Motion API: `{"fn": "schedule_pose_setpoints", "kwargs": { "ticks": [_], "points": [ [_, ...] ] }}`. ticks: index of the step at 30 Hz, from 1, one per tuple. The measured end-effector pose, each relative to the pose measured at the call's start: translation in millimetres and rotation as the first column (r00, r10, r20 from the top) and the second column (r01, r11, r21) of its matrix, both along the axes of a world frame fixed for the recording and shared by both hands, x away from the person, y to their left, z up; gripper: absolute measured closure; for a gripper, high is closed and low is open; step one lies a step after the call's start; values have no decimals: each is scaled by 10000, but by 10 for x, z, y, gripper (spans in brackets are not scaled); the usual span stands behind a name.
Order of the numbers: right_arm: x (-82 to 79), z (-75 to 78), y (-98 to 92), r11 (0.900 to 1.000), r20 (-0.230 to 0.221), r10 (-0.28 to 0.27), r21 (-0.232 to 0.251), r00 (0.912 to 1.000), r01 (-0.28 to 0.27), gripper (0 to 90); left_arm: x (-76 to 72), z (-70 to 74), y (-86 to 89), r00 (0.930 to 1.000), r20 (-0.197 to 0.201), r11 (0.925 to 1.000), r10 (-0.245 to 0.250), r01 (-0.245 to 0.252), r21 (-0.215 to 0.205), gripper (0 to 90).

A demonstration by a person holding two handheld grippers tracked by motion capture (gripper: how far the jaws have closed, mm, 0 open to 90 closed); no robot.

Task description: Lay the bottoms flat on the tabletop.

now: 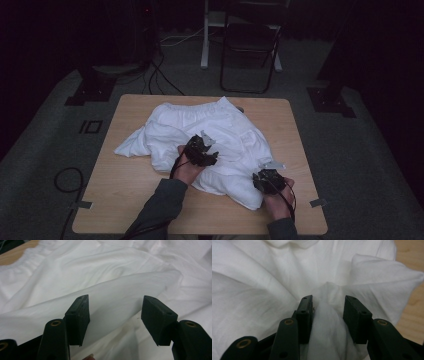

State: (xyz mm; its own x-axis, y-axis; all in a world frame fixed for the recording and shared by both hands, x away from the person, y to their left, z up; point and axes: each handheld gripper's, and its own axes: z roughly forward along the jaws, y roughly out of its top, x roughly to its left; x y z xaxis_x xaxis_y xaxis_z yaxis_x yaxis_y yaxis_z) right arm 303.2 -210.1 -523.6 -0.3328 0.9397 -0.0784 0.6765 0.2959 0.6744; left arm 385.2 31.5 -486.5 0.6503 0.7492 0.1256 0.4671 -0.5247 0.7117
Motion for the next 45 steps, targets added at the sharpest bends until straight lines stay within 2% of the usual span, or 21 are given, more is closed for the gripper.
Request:
{"fn": "schedule_pose_setpoints", "kwargs": {
  "ticks": [6, 10, 12, 15, 17, 19, 22, 23, 25, 29, 34, 37, 38, 39, 45],
  "points": [
    [-11, -106, -6, 9996, -47, -92, 275, 9999, 93, 598, 119, -98, -242, 10000, 18, 9990, -10, 9, 454, 287],
    [-15, -126, -12, 9992, 30, -109, 384, 9999, 108, 599, 197, -211, -289, 9994, -295, 9948, 198, -167, 1001, 291],
    [-17, -138, -26, 9989, 73, -89, 470, 9999, 86, 599, 206, -276, -265, 9978, -517, 9923, 417, -353, 1191, 350],
    [-15, -147, -32, 9985, 95, -81, 540, 9999, 75, 601, 192, -330, -198, 9964, -618, 9891, 587, -497, 1386, 537],
    [-17, -150, -34, 9985, 112, -73, 544, 9999, 67, 601, 178, -329, -107, 9947, -681, 9905, 770, -685, 1193, 676],
    [-19, -155, -36, 9986, 156, -41, 526, 9999, 32, 604, 146, -295, 3, 9936, -768, 9931, 822, -753, 895, 760],
    [-17, -161, -36, 9988, 191, -33, 489, 9998, 24, 611, 51, -232, 165, 9944, -555, 9937, 903, -862, 714, 799],
    [-17, -162, -36, 9989, 198, -33, 466, 9998, 24, 613, 16, -208, 234, 9938, -469, 9926, 1004, -969, 732, 803],
    [-16, -165, -33, 9990, 228, -37, 446, 9997, 27, 616, -48, -163, 410, 9902, -400, 9903, 1335, -1317, 451, 810],
    [-14, -170, -34, 9993, 282, -4, 386, 9996, -7, 621, -192, -106, 793, 9802, -334, 9807, 1953, -1953, 42, 821],
    [-15, -172, -32, 9994, 305, 2, 349, 9995, -13, 624, -393, -83, 1222, 9664, -171, 9664, 2566, -2568, -138, 825],
    [-14, -173, -32, 9993, 304, 2, 361, 9995, -13, 624, -500, -96, 1418, 9583, -145, 9582, 2854, -2857, -174, 825],
    [-14, -173, -32, 9993, 304, 2, 361, 9995, -13, 624, -500, -96, 1418, 9583, -145, 9582, 2854, -2857, -174, 825],
    [-13, -173, -36, 9993, 303, 20, 361, 9995, -31, 624, -584, -115, 1564, 9519, -207, 9515, 3058, -3063, -279, 825],
    [-12, -175, -40, 9993, 308, 46, 364, 9995, -57, 627, -794, -163, 1867, 9307, -219, 9300, 3650, -3656, -376, 825]
  ]
}}
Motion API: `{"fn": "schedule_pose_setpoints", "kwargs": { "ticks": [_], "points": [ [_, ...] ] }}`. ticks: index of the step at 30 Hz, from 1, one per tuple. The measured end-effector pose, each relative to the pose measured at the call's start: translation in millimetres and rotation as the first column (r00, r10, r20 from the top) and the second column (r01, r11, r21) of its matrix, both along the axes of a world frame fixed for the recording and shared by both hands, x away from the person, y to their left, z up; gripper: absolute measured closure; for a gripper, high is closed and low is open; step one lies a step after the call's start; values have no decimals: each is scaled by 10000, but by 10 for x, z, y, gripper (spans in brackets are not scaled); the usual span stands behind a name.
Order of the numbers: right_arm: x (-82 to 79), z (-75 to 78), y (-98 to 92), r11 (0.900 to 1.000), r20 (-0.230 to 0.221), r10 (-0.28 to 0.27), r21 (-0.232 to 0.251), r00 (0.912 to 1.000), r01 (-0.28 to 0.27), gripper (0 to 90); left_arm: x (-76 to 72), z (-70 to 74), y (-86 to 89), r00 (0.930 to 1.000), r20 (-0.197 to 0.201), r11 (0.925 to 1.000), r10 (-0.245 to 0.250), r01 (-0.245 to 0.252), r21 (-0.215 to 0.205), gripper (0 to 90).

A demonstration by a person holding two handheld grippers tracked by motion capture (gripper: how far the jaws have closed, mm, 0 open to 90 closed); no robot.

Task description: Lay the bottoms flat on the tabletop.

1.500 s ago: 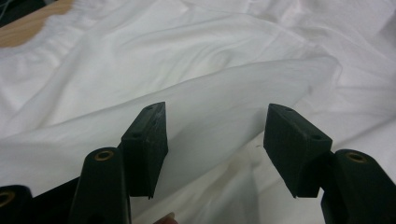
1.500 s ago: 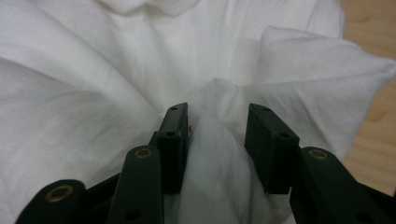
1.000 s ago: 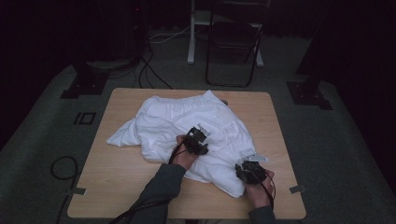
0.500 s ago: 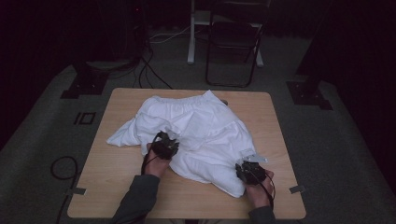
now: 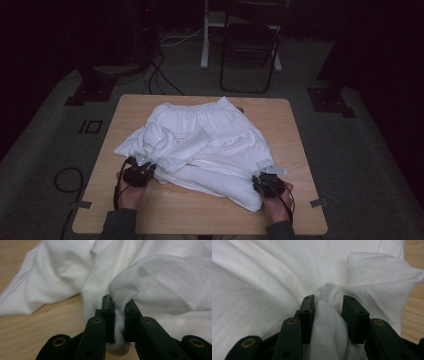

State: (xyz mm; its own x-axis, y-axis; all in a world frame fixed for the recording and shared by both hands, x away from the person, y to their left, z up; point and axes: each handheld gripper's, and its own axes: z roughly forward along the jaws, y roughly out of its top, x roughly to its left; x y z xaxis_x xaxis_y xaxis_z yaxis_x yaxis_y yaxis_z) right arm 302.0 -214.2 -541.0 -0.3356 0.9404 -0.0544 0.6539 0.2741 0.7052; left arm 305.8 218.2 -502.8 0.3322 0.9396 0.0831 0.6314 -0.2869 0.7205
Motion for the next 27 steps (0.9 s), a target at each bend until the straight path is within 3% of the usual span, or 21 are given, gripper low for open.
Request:
{"fn": "schedule_pose_setpoints", "kwargs": {
  "ticks": [6, 10, 11, 16, 22, 27],
  "points": [
    [1, 0, -4, 10000, -6, 29, 8, 10000, -29, 627, -203, -37, 249, 9988, -85, 9989, 474, -474, -13, 825],
    [1, -2, 1, 10000, 17, 19, -20, 10000, -19, 630, -270, -89, 280, 9985, -231, 9987, 506, -508, -63, 823],
    [1, -2, 3, 10000, 20, 12, -34, 10000, -12, 630, -272, -91, 258, 9986, -200, 9988, 481, -481, -13, 809],
    [-1, -5, 3, 10000, 50, 2, -40, 10000, -2, 632, -231, 41, 134, 9992, 380, 9993, 90, -76, -379, 564],
    [-1, -6, 4, 10000, 67, -3, -45, 10000, 3, 633, -57, 272, -135, 9938, 929, 9976, -607, 635, -266, 471],
    [-3, -8, 3, 10000, 83, -14, -33, 10000, 14, 633, 225, 306, -466, 9878, 965, 9925, -1219, 1219, 60, 419]
  ]
}}
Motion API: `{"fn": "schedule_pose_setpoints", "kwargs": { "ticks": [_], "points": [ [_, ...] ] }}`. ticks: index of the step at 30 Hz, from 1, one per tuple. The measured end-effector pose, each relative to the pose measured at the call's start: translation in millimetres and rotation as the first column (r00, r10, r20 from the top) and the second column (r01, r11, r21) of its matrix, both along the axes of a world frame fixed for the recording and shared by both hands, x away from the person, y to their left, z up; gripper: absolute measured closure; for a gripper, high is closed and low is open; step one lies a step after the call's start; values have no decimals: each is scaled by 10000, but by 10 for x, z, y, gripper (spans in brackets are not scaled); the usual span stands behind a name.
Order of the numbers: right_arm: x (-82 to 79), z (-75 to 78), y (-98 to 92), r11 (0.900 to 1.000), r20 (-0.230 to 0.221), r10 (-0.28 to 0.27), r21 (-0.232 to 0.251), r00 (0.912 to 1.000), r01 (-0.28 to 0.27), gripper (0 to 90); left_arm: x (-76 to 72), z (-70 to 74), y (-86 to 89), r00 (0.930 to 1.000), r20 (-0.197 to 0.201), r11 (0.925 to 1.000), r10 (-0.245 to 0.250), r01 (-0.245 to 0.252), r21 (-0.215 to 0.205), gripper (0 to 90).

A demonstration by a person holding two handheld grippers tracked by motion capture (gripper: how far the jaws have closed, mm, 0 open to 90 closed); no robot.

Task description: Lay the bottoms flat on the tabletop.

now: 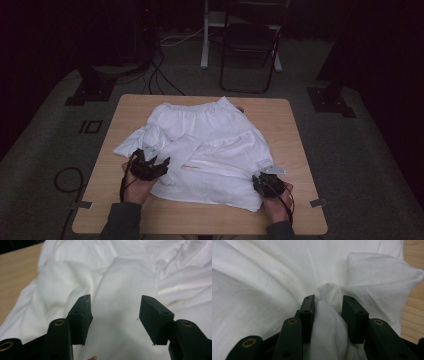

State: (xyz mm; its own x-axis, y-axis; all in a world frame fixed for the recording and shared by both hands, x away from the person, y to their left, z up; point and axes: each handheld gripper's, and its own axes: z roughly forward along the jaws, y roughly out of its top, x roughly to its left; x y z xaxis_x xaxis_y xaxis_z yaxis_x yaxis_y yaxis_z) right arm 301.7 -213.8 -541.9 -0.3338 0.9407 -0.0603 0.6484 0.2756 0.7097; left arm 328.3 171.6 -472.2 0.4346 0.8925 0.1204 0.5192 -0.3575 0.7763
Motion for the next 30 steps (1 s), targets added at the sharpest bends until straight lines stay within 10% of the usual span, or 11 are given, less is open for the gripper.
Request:
{"fn": "schedule_pose_setpoints", "kwargs": {
  "ticks": [11, 16, 20, 30],
  "points": [
    [1, -5, 2, 10000, 25, -13, 36, 10000, 13, 635, 568, -265, -538, 9965, -787, 9969, -287, 343, 708, 294],
    [2, -5, -2, 10000, 18, 4, 34, 10000, -4, 635, 643, -383, -513, 9924, -1202, 9899, 258, -86, 1418, 420],
    [2, -5, -5, 10000, 15, 32, 45, 10000, -32, 635, 609, -391, -333, 9871, -1337, 9897, 886, -720, 1239, 783],
    [1, -9, -14, 9999, 50, 93, 61, 9999, -93, 637, 155, -331, 190, 9848, -876, 9859, 1501, -1425, 879, 812]
  ]
}}
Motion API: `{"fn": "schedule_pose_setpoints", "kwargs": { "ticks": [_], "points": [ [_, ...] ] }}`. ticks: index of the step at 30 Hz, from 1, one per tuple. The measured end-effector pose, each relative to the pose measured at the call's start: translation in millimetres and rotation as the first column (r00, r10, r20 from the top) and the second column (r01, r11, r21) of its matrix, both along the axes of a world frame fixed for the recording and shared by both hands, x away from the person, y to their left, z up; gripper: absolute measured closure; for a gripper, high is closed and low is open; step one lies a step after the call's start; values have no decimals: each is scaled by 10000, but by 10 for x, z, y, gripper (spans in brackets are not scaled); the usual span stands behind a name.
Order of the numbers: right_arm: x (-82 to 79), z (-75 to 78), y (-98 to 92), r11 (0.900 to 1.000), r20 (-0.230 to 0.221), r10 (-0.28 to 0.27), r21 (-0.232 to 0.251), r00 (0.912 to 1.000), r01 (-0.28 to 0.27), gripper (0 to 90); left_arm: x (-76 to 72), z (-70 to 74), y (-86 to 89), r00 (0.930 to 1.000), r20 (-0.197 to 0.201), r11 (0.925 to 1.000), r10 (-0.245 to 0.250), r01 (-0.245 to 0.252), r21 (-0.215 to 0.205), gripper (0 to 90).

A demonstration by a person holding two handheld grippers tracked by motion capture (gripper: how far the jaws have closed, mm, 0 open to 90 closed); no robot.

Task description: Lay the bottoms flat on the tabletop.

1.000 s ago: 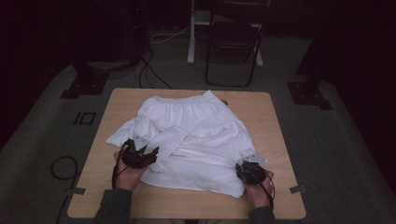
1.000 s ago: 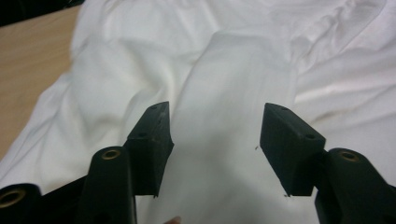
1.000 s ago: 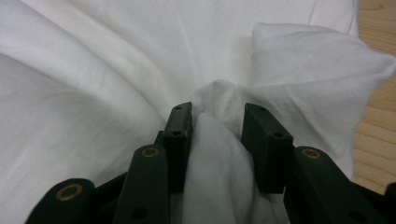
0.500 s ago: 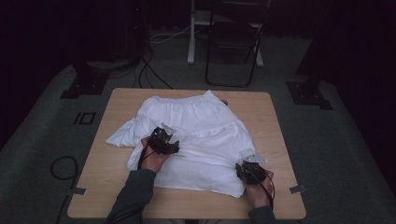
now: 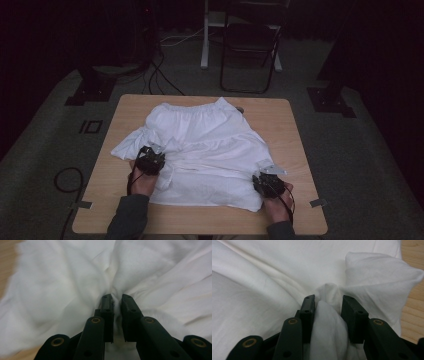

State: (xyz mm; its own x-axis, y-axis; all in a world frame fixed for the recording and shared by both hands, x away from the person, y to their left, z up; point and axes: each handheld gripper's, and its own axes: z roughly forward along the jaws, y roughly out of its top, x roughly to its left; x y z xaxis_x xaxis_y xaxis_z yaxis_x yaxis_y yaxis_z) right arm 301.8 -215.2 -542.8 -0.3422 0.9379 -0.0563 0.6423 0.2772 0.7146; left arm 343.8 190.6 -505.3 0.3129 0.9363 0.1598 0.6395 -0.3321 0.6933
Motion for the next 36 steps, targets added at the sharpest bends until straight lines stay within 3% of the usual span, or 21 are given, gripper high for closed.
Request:
{"fn": "schedule_pose_setpoints", "kwargs": {
  "ticks": [9, 12, 14, 17, 20, 21, 25, 31, 36],
  "points": [
    [-1, 0, 1, 10000, 4, 5, -20, 10000, -5, 637, -498, -109, 571, 9934, -287, 9936, 1111, -1115, -156, 856],
    [1, 1, -2, 10000, 2, 35, -35, 10000, -35, 638, -657, -186, 720, 9859, -520, 9873, 1588, -1584, 114, 867],
    [2, 2, -3, 10000, -8, 45, -45, 10000, -45, 638, -769, -230, 829, 9814, -698, 9837, 1789, -1797, -52, 874],
    [4, 4, -3, 10000, -19, 50, -55, 10000, -50, 638, -902, -264, 936, 9757, -813, 9789, 2037, -2044, -4, 877],
    [4, 4, -1, 10000, -28, 28, -48, 10000, -28, 638, -949, -257, 977, 9762, -774, 9787, 2025, -2044, -186, 854],
    [4, 5, 0, 10000, -33, 15, -44, 10000, -15, 638, -976, -220, 980, 9808, -545, 9810, 1871, -1895, -417, 785],
    [3, 4, -1, 10000, -37, 2, -8, 10000, -2, 638, -1025, -42, 927, 9875, 213, 9858, 1559, -1542, -665, 585],
    [4, 3, -3, 10000, -34, 4, -1, 10000, -4, 638, -999, 316, 707, 9901, 1317, 9972, 487, -407, -628, 456],
    [8, 6, -5, 10000, -73, 12, 20, 10000, -12, 637, -731, 445, 444, 9888, 1454, 9985, -329, 388, -377, 388]
  ]
}}
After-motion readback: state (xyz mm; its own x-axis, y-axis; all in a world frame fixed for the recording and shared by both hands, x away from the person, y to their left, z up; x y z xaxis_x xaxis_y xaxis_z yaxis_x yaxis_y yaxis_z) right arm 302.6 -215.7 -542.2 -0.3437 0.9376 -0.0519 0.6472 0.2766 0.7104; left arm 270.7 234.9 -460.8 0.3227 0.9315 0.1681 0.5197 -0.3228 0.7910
